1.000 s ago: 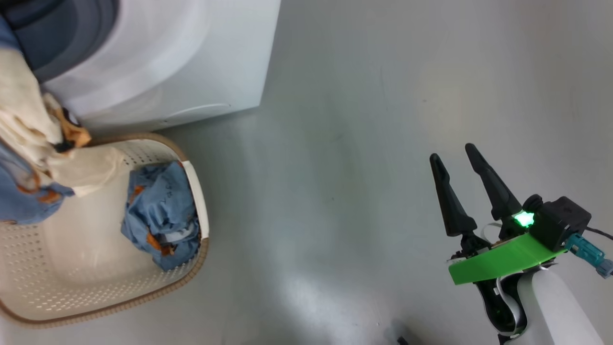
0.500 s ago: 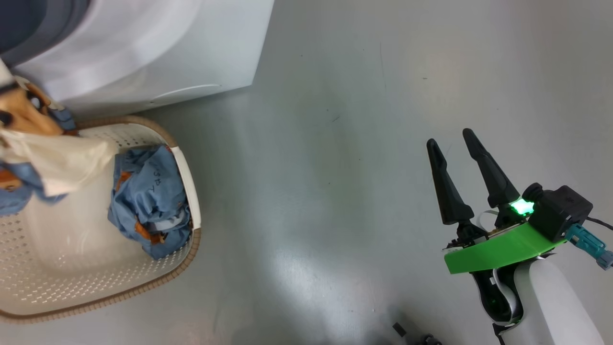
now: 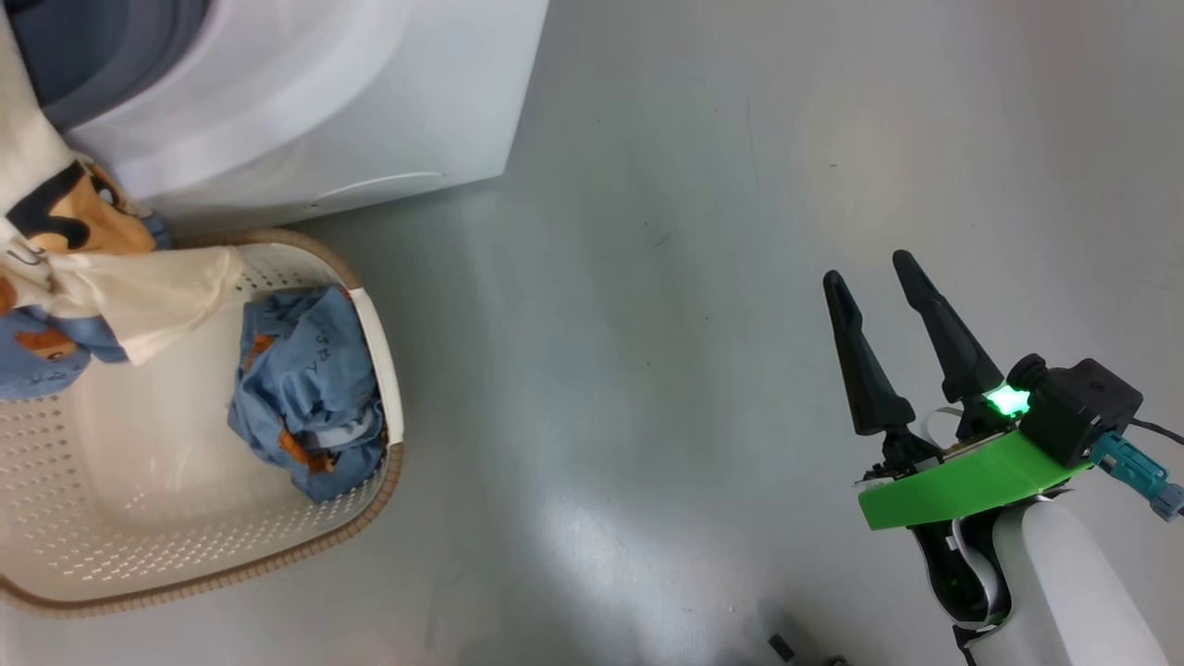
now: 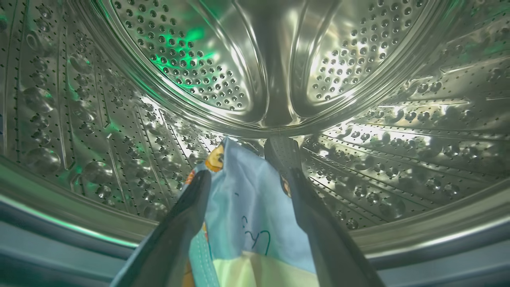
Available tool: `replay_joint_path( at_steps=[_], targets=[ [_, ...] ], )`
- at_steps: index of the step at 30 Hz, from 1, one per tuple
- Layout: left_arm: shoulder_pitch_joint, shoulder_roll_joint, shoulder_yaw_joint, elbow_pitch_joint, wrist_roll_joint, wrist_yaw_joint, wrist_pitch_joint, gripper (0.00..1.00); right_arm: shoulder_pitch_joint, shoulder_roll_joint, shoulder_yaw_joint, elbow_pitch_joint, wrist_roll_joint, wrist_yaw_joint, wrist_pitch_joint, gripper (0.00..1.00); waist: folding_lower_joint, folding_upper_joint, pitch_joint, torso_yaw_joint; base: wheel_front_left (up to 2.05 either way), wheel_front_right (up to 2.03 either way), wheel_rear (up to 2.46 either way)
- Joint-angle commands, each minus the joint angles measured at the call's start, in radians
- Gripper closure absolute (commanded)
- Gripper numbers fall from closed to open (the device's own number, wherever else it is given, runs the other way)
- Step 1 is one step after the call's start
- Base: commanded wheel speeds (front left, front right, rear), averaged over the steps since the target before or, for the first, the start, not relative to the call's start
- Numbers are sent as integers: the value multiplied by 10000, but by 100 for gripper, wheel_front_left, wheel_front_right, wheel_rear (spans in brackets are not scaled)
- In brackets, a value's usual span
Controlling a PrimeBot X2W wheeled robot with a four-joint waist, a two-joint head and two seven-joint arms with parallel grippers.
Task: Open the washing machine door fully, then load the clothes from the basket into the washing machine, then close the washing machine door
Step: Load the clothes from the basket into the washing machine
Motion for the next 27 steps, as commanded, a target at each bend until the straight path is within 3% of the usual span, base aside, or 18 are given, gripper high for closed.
replay_joint_path(
  at_steps=[1,17,27],
  targets=[
    [-7,443,70,-177,21,-46,-52,0,113,-102,218,-179,50,27,-48,0,-1,0,-56,57,0,0,0],
    [1030,-104,160,-820,-128,-148,-53,0,202,-281,229,-171,-10,27,-48,0,-1,0,-389,429,0,0,0],
    [2428,-719,617,-2404,-387,-174,-53,0,358,-418,-1,-209,-41,27,-48,0,-1,0,-636,800,0,0,0]
  ],
)
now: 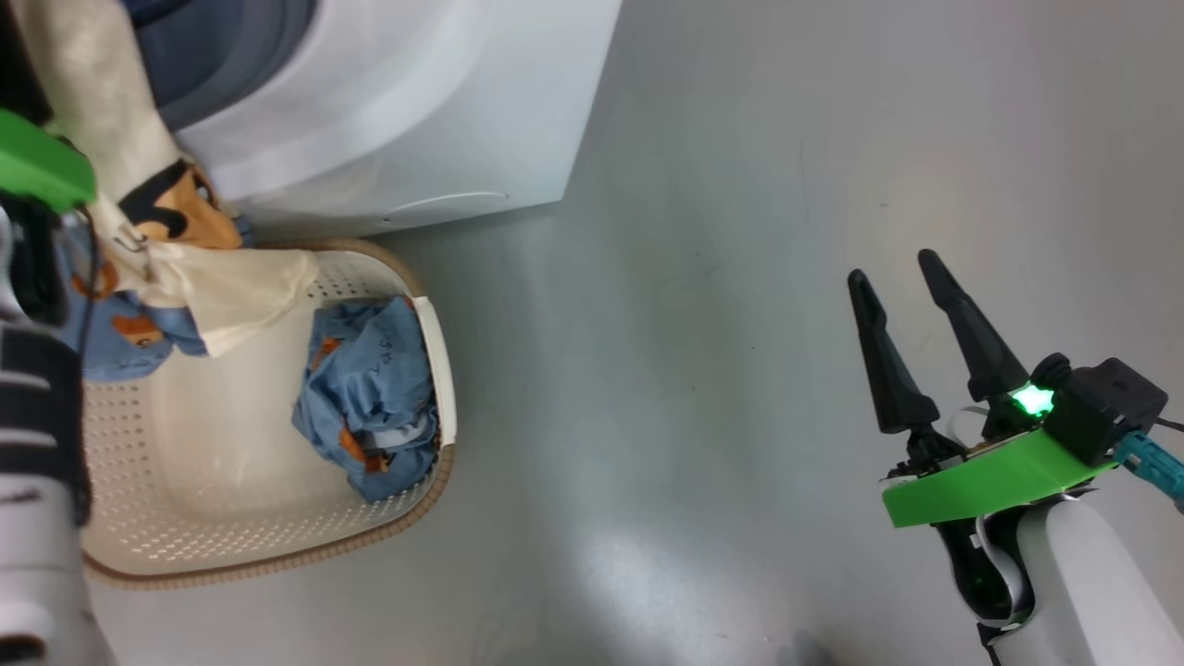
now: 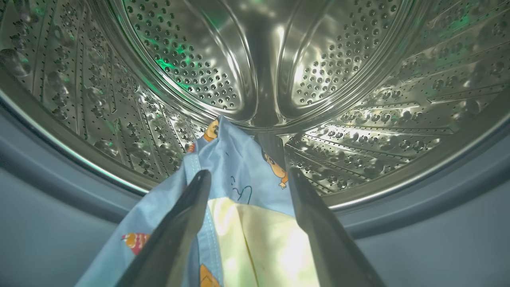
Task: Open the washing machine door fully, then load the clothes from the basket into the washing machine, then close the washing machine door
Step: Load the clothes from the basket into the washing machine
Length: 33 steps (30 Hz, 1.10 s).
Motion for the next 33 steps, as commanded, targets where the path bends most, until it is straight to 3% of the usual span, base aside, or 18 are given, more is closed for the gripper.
replay_joint_path(
  at_steps=[1,14,33],
  targets=[
    [448,354,251,-499,-19,-22,-53,0,335,-117,93,-208,-24,27,-48,0,0,-1,-95,126,0,0,0],
    [4012,-650,619,-3651,412,-25,-53,0,680,-355,-234,-241,-25,27,-48,0,0,-1,-561,513,0,0,0],
    [7893,-1410,1081,-7020,161,-26,-53,0,755,-538,-294,-262,-20,27,-48,0,0,-1,-594,615,0,0,0]
  ],
)
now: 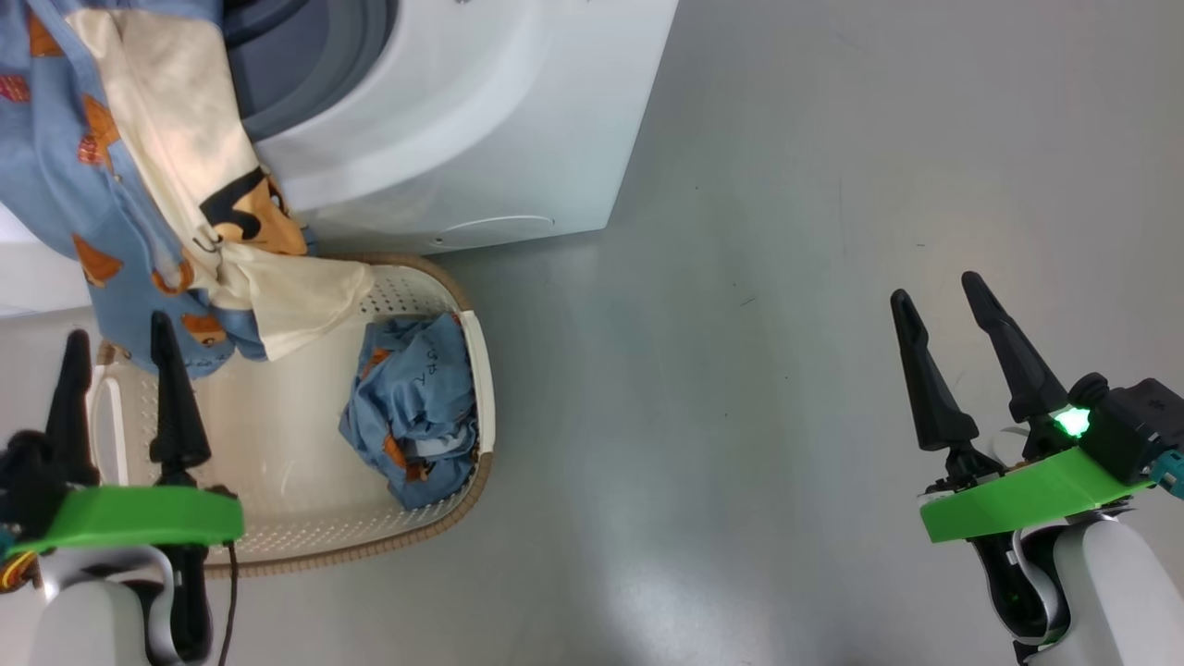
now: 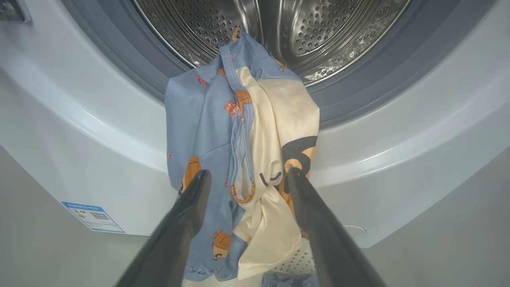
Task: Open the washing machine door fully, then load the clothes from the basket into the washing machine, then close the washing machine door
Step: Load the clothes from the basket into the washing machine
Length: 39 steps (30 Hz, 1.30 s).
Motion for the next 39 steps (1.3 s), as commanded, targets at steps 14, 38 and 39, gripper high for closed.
replay_joint_path(
  at_steps=[14,38,39],
  targets=[
    [-93,170,284,764,-108,-26,-55,0,154,-73,190,-274,-8,27,-48,0,0,0,147,-97,0,0,0],
    [-4187,1753,-1107,7285,-1172,-27,-55,0,-288,18,434,-463,-47,27,-48,0,0,0,1293,-382,0,0,0],
    [-4351,1840,-1205,7440,-1183,-27,-55,0,-312,16,449,-472,-49,27,-48,0,0,0,1338,-403,0,0,0]
  ],
)
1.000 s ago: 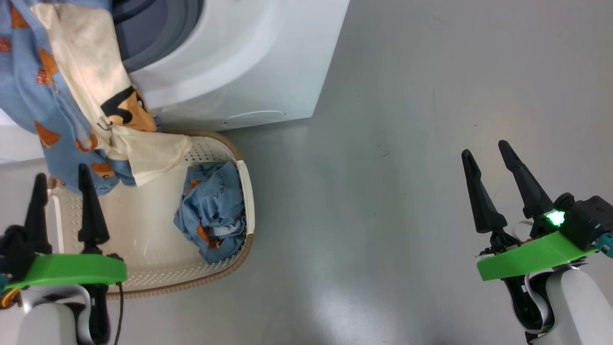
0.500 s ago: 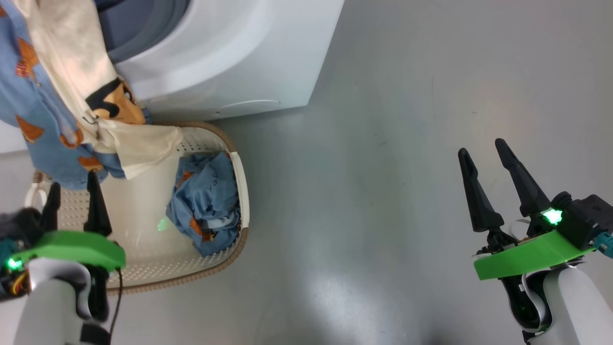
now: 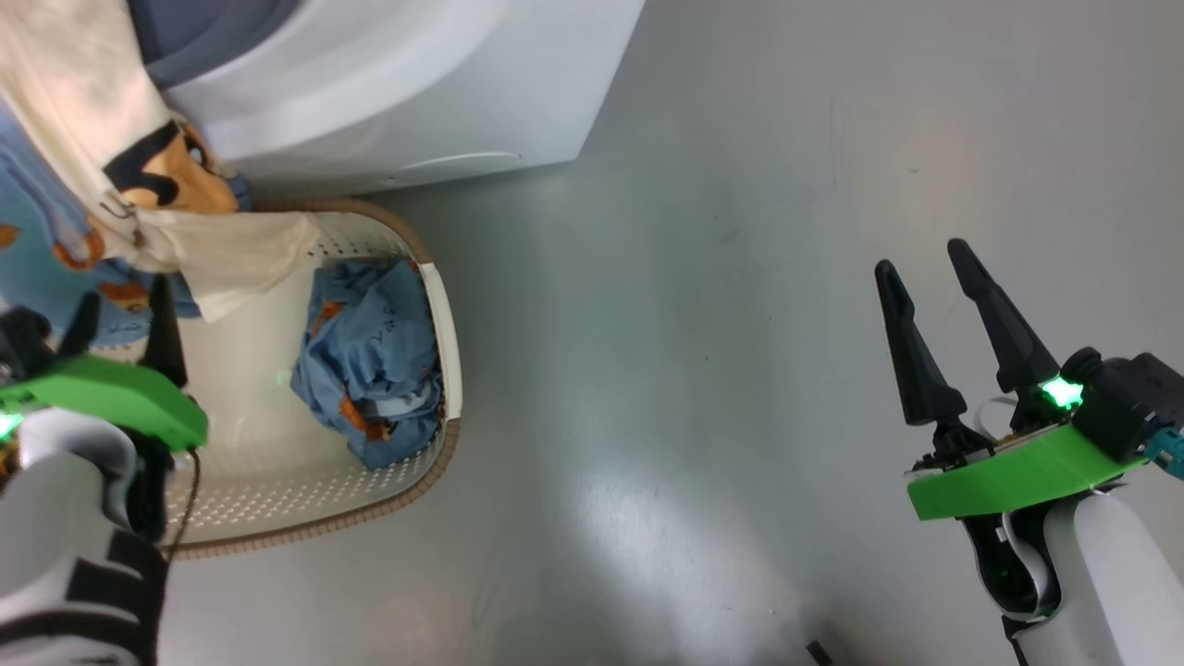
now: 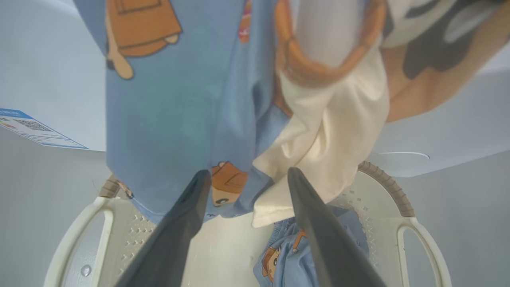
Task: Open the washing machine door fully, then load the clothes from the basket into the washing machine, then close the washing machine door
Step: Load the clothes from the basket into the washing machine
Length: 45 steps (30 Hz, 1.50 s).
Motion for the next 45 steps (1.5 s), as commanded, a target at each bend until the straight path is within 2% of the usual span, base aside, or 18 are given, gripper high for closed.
replay_joint_path(
  at_steps=[1,7,13,20,21,22,23,25,26,38,45],
  targets=[
    [-136,527,136,33,-91,-25,-65,0,65,-34,232,-260,-50,27,-48,0,0,0,114,-67,0,0,0],
    [-933,858,-414,543,-339,-25,-65,0,-110,-56,323,-304,-55,27,-48,0,0,0,362,-176,0,0,0],
    [-1270,1073,-1566,89,-1018,-25,-65,0,-236,17,271,-324,-137,27,-48,0,0,0,563,-234,0,0,0],
    [-1529,1464,-1984,-168,-2029,-25,-65,0,-295,95,355,-364,-195,27,-48,0,0,0,672,-329,0,0,0],
    [-1559,1491,-2034,-179,-2158,-25,-65,4,-309,95,372,-369,-196,27,-48,0,0,0,679,-352,0,0,0],
    [-1594,1534,-2104,-178,-2253,-25,-65,27,-325,90,384,-375,-194,27,-48,0,0,0,689,-368,0,0,0],
    [-1636,1590,-2178,-193,-2306,-25,-65,61,-341,81,390,-385,-193,27,-48,0,0,0,703,-379,0,0,0],
    [-1706,1644,-2296,-217,-2472,-25,-65,81,-363,60,386,-406,-186,27,-48,0,0,0,727,-391,0,0,0],
    [-1782,1707,-2370,-284,-2599,-25,-65,100,-360,50,379,-432,-188,27,-48,0,0,0,745,-392,0,0,0],
    [-1327,1602,-2688,-1558,-3342,-25,-65,100,-376,123,219,-399,-232,27,-48,0,0,0,592,-129,0,0,0],
    [-553,1323,-2561,-3194,-3740,-25,-65,100,-325,73,120,-353,-230,27,-48,0,0,0,280,140,0,0,0]
  ],
)
